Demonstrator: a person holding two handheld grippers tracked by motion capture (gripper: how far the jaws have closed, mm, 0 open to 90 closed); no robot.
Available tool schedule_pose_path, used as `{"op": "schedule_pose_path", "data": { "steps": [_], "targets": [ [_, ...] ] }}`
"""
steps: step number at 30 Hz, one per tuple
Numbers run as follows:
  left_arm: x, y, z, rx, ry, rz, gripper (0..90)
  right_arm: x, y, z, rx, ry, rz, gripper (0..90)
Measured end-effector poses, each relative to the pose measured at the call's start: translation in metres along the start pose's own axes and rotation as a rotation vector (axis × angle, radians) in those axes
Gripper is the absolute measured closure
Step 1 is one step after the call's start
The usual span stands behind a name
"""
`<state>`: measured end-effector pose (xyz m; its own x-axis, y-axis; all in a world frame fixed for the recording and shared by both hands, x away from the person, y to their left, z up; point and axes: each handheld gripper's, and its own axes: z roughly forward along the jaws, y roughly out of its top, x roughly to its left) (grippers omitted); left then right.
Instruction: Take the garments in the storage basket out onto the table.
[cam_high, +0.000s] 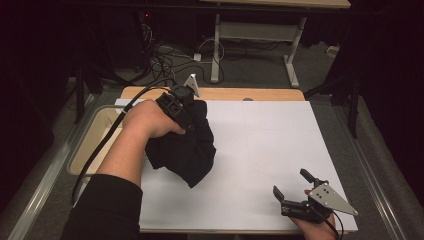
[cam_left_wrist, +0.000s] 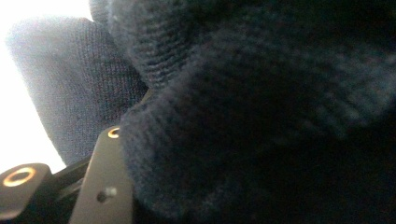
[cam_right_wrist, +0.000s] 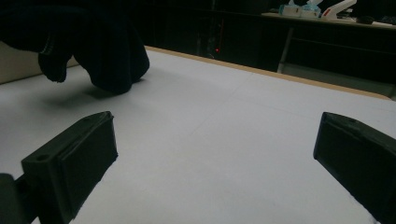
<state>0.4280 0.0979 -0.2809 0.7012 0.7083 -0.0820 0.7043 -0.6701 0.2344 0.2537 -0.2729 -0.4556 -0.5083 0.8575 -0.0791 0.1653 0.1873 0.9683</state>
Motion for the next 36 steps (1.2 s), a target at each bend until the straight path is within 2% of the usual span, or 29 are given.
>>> {"op": "schedule_pose_path", "data": {
  "steps": [7, 12, 18, 27, 32, 36],
  "targets": [
    [-0.004, 0.003, 0.016, 0.002, -0.005, 0.015, 50.4, 0.0, 0.0, 0.0, -0.002, 0.0, -0.003, 0.0],
    [-0.006, 0.003, 0.03, 0.003, 0.01, 0.017, 50.1, 0.0, 0.0, 0.0, -0.003, 0.001, -0.001, 0.0],
    [-0.007, 0.003, 0.044, -0.026, -0.004, 0.018, 49.9, 0.0, 0.0, 0.0, -0.002, 0.0, 0.0, 0.0],
    [-0.012, 0.003, 0.071, -0.016, -0.032, 0.05, 49.6, 0.0, -0.001, 0.0, 0.001, 0.003, 0.002, 0.0],
    [-0.016, 0.004, 0.085, -0.031, -0.048, 0.05, 49.6, 0.0, -0.001, 0.001, 0.004, 0.006, -0.003, 0.0],
    [-0.02, 0.003, 0.098, -0.038, -0.049, 0.073, 49.5, 0.0, -0.001, 0.001, 0.002, 0.009, -0.002, 0.0]
  ]
}}
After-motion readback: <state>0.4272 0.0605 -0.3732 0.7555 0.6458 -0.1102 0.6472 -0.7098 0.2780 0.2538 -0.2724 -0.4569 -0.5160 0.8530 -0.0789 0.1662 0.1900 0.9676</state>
